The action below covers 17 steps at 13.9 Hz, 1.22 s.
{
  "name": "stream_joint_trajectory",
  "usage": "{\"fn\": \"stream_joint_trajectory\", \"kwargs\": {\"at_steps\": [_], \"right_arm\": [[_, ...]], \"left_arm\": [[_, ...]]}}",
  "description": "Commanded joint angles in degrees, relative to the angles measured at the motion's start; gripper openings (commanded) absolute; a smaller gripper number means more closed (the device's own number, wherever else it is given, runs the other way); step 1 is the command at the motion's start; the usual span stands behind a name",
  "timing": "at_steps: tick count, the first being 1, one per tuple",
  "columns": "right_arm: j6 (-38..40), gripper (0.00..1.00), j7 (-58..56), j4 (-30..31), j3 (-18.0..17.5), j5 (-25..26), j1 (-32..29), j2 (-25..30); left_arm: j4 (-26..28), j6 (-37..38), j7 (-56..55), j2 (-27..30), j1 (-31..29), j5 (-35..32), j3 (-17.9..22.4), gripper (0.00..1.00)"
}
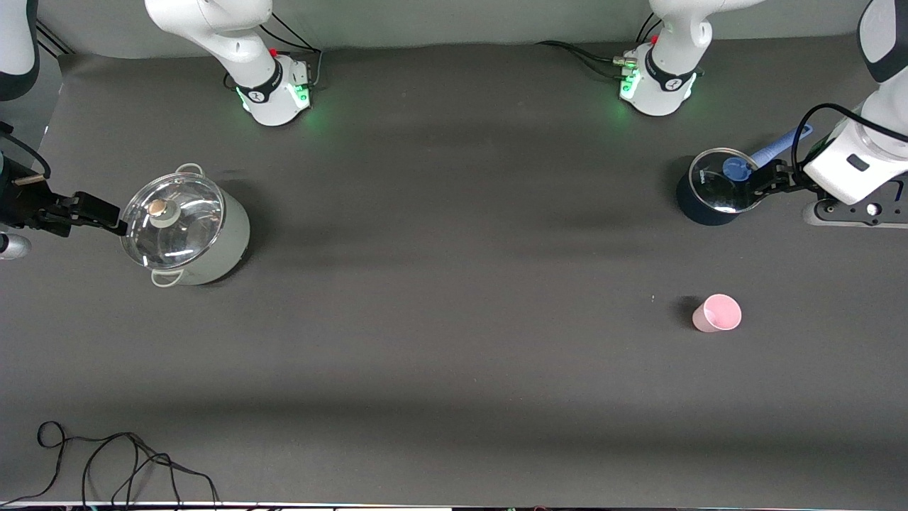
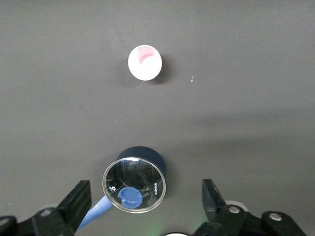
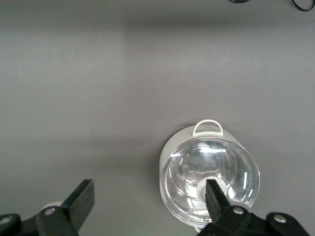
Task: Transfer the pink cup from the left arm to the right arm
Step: 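Move the left gripper down toward the pink cup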
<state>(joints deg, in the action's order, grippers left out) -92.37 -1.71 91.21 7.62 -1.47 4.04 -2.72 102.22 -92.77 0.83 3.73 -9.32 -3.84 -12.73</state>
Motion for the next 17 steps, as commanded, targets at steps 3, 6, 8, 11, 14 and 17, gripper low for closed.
{"fn": "stream_joint_trajectory", "kwargs": {"at_steps": [3,6,8,11,14,17], "right_arm": [[-0.3,1.0,0.6,-0.7,0.2,-0.5,0.4,-0.1],[-0.3,1.0,0.5,-0.6,0.2,-0.5,0.4,-0.2],[-0.3,1.0,0.5,-0.7,0.2,-0.5,0.4,-0.1],[-0.3,1.0,0.6,-1.3,0.2,-0.5,0.4,-0.1],[-0.2,1.0,0.5,-1.4,0.2,-0.5,0.4,-0.2],[-0.2,1.0,0.5,-1.6,0.2,-0.5,0.4,-0.1]], "left_arm": [[0.4,0.0,0.8,0.7,-0.2,0.4,0.2,1.0],[0.4,-0.8,5.3,0.4,-1.3,0.8,0.9,1.0],[-0.3,-1.3,14.3,-0.4,-3.6,1.7,1.2,1.0],[-5.2,-1.6,40.1,-4.9,-9.3,3.6,1.3,1.0],[-9.3,-1.5,58.2,-8.1,-13.4,6.1,1.3,1.0],[-11.5,-1.5,77.7,-13.8,-20.2,17.2,1.3,1.0]]}}
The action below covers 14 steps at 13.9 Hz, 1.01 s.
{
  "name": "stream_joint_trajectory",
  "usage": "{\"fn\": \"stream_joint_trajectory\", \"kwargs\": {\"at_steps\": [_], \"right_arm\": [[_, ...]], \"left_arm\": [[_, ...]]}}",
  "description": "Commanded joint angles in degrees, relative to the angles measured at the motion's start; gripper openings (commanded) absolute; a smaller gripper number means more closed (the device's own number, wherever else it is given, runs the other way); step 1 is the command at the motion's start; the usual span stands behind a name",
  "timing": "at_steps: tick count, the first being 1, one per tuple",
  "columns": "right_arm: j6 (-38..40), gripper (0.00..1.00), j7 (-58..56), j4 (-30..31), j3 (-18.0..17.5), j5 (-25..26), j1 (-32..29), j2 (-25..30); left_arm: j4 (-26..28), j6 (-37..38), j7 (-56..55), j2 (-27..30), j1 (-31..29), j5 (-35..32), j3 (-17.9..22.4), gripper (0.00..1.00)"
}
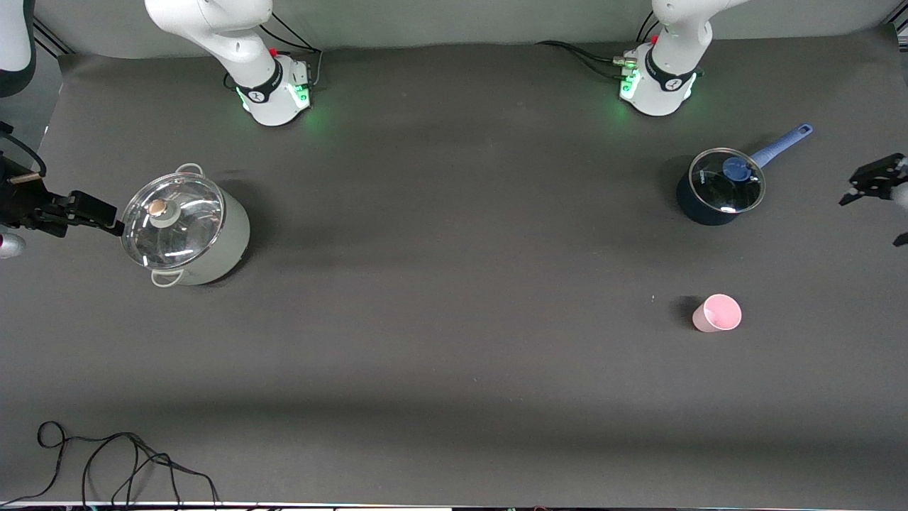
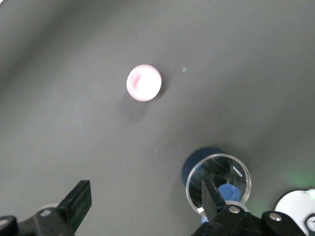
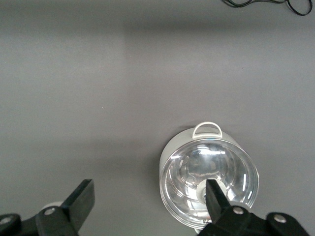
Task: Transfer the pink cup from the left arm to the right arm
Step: 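Move the left gripper down toward the pink cup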
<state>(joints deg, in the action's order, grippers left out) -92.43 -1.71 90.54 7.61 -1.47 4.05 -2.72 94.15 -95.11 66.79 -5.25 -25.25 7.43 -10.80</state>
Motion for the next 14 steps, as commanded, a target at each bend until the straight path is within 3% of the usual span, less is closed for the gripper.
{"fn": "stream_joint_trajectory", "kwargs": {"at_steps": [1,3,8,14], "right_arm": [[-0.1,1.0,0.5,-1.2,0.2,-0.5,0.3,-0.1],[0.2,1.0,0.5,-1.1,0.1,-0.5,0.4,-0.1],[-0.4,1.0,0.5,-1.2,0.2,-0.5,0.3,-1.9],[-0.4,1.0,0.5,-1.1,0.2,-0.6,0.3,-2.0]], "left_arm": [[-4.5,0.9,18.0,-7.7,-6.5,9.9,-0.6,1.0],[-6.4,0.6,27.4,-13.1,-10.5,14.2,-0.6,0.99],[-12.8,1.6,51.1,-33.9,-18.0,29.0,-0.8,0.99],[-12.8,1.5,63.7,-45.7,-18.3,39.7,-1.0,0.99]]}}
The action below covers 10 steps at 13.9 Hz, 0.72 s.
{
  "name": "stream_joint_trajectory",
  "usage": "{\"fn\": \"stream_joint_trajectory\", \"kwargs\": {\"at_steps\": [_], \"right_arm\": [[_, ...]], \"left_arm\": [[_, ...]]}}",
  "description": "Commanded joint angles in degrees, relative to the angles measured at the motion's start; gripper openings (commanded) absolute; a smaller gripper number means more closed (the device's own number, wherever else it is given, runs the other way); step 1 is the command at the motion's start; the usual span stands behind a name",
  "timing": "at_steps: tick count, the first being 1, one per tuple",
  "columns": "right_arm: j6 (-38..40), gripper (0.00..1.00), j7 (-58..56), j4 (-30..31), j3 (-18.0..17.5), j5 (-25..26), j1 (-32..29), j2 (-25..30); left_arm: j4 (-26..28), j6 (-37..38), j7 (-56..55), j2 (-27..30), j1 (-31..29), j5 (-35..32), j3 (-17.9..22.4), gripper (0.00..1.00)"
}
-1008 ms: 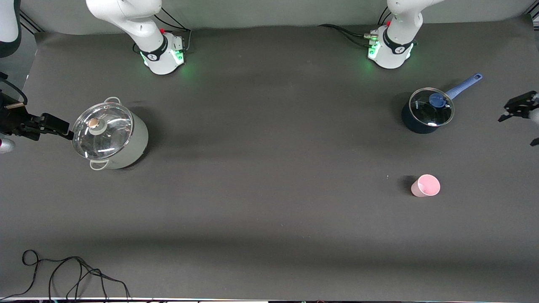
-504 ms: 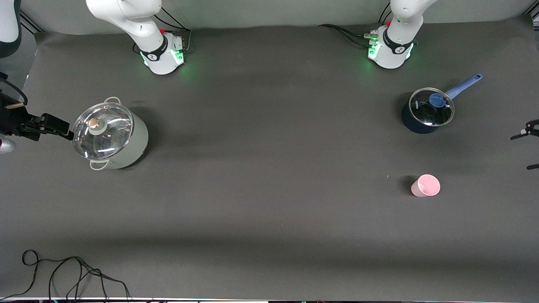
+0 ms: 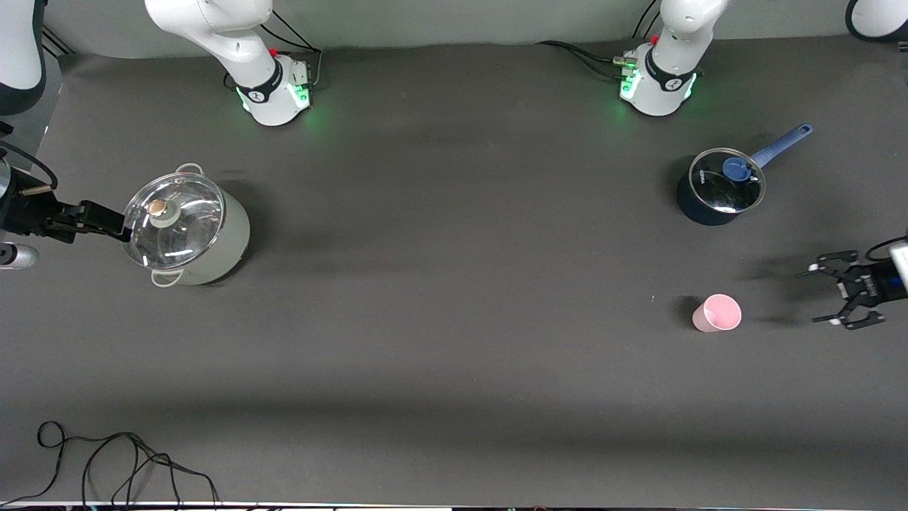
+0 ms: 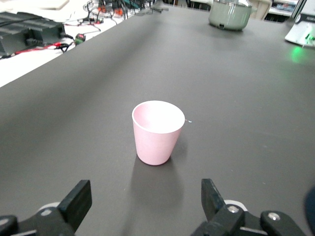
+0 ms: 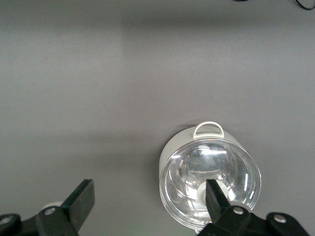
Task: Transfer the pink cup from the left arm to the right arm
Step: 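Move the left gripper down toward the pink cup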
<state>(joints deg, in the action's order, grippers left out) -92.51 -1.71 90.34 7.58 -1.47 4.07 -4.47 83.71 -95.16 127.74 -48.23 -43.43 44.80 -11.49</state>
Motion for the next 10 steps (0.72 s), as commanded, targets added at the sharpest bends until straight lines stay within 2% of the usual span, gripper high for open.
{"fn": "stream_joint_trajectory", "kwargs": {"at_steps": [1,5,10], "right_arm": [[-0.3,1.0,0.5,-0.9,0.2,-0.6,0.3,-0.3],[-0.2,1.0,0.6,-1.0,0.6,-0.7,0.1,-0.3],[-0.2,1.0,0.6,-1.0,0.6,-0.6,0.2,-0.3]], "left_arm": [[-2.2,1.6,4.3,-3.8,0.0,3.4,-0.4,0.99],[-1.9,1.8,8.4,-7.7,0.1,4.8,-0.9,0.99],[-1.6,3.1,12.2,-12.8,2.2,10.1,-1.7,0.99]]}}
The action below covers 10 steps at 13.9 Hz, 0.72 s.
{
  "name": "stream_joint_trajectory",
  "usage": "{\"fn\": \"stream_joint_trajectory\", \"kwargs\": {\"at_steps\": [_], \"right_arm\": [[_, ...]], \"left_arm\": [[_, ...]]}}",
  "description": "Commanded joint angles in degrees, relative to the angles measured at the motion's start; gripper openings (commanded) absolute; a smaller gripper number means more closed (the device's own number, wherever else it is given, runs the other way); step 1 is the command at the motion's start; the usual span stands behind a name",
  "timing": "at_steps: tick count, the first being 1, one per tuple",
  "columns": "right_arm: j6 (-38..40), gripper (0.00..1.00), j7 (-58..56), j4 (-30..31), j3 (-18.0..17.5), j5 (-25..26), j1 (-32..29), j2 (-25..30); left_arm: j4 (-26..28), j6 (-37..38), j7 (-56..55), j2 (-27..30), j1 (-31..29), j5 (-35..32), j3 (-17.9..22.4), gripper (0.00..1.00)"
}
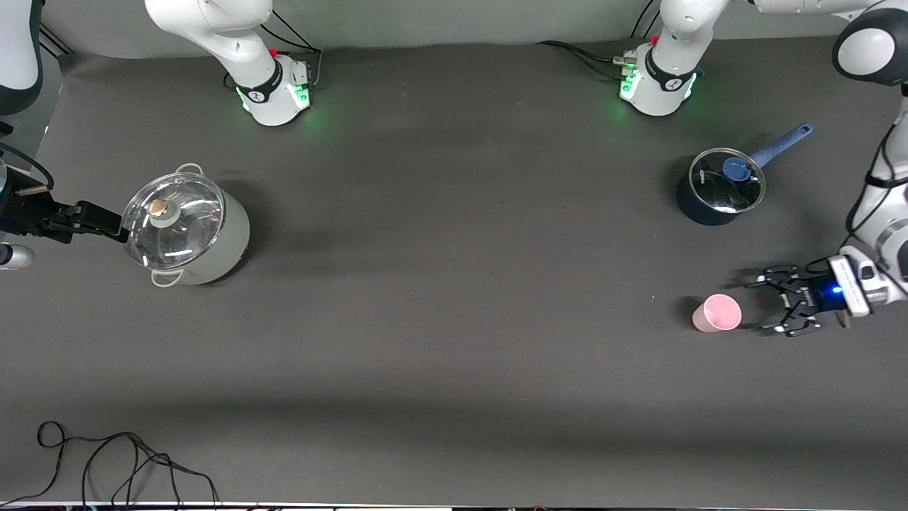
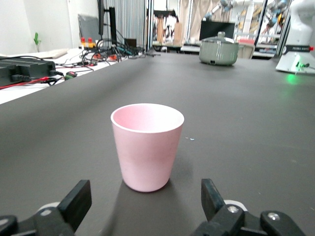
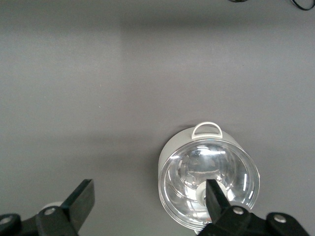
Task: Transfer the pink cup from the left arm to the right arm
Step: 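Close the left gripper around the pink cup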
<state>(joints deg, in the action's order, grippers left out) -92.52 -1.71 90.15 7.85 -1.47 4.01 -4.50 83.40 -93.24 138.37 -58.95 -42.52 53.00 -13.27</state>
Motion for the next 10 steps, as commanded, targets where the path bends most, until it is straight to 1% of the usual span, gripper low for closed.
{"fn": "stream_joint_trajectory", "kwargs": {"at_steps": [1,4,8,9,10], "right_arm": [[-0.2,1.0,0.6,-0.8,0.3,-0.6,0.3,-0.2],[-0.2,1.0,0.6,-0.8,0.3,-0.6,0.3,-0.2],[-0.2,1.0,0.6,-0.7,0.3,-0.7,0.3,-0.2],[-0.2,1.0,0.6,-0.7,0.3,-0.7,0.3,-0.2],[-0.2,1.0,0.6,-0.7,0.3,-0.6,0.3,-0.2]], "left_arm": [[-1.2,1.2,2.2,-2.7,2.0,3.2,0.1,0.99],[-0.4,0.8,7.3,-4.4,5.1,8.0,0.1,0.99],[0.3,0.3,7.5,-4.5,6.7,9.0,0.1,0.99],[0.2,0.2,7.5,-4.6,7.2,9.7,0.1,0.93],[0.2,0.2,7.4,-4.6,8.0,10.3,0.1,0.71]]}}
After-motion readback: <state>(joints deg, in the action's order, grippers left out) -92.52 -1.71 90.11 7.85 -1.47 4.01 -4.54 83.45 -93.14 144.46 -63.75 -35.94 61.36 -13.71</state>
